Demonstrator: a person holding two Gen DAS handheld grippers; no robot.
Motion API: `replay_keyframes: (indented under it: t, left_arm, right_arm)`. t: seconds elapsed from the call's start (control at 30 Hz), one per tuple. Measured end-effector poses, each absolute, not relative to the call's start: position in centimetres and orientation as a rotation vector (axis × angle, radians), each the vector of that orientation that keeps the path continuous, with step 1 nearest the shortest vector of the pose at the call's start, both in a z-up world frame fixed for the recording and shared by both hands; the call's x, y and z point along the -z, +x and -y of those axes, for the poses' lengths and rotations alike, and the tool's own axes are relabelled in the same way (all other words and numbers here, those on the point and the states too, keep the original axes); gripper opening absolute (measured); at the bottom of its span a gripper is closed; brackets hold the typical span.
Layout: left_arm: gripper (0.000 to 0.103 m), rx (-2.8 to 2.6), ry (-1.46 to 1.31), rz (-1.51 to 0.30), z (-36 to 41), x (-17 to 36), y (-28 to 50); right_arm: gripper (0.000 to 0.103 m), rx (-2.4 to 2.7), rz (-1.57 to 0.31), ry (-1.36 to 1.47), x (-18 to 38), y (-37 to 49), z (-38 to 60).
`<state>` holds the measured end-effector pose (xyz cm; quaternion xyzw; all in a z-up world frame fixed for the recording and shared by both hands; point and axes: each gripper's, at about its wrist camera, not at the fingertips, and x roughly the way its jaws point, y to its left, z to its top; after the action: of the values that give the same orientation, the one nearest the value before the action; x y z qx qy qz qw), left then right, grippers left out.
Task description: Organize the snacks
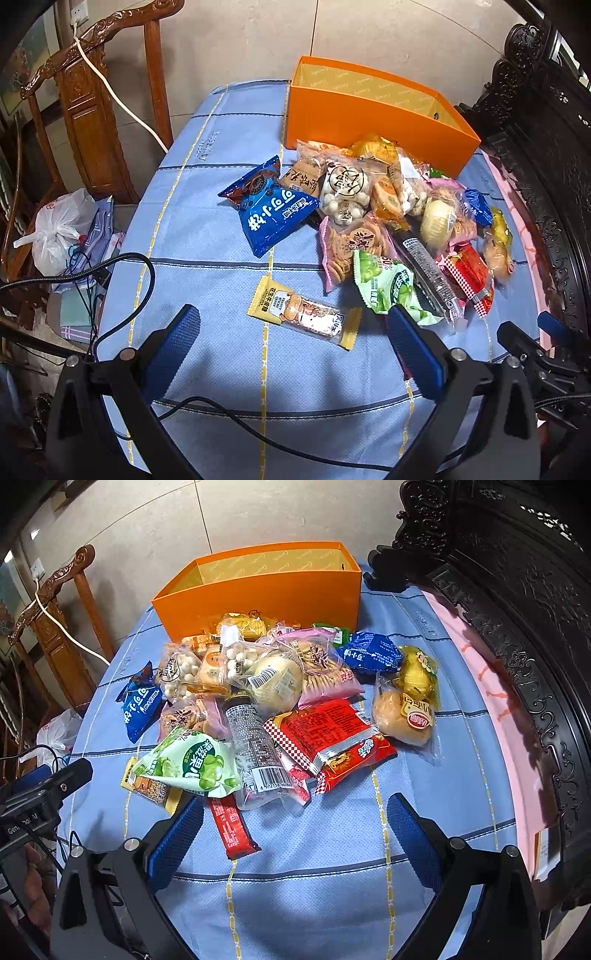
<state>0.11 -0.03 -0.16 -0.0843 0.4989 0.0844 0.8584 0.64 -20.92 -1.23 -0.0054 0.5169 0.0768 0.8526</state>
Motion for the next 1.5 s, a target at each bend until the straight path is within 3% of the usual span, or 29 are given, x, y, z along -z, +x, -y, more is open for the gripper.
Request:
replay_keyframes:
  t: [1.5]
  left_arm:
    - [0.099, -0.172, -0.174, -1.068, -0.12, 0.38, 0.48]
  right_arm:
    - [0.1, -0.167, -1.102, -0.031, 1.8, 0.81, 20.6]
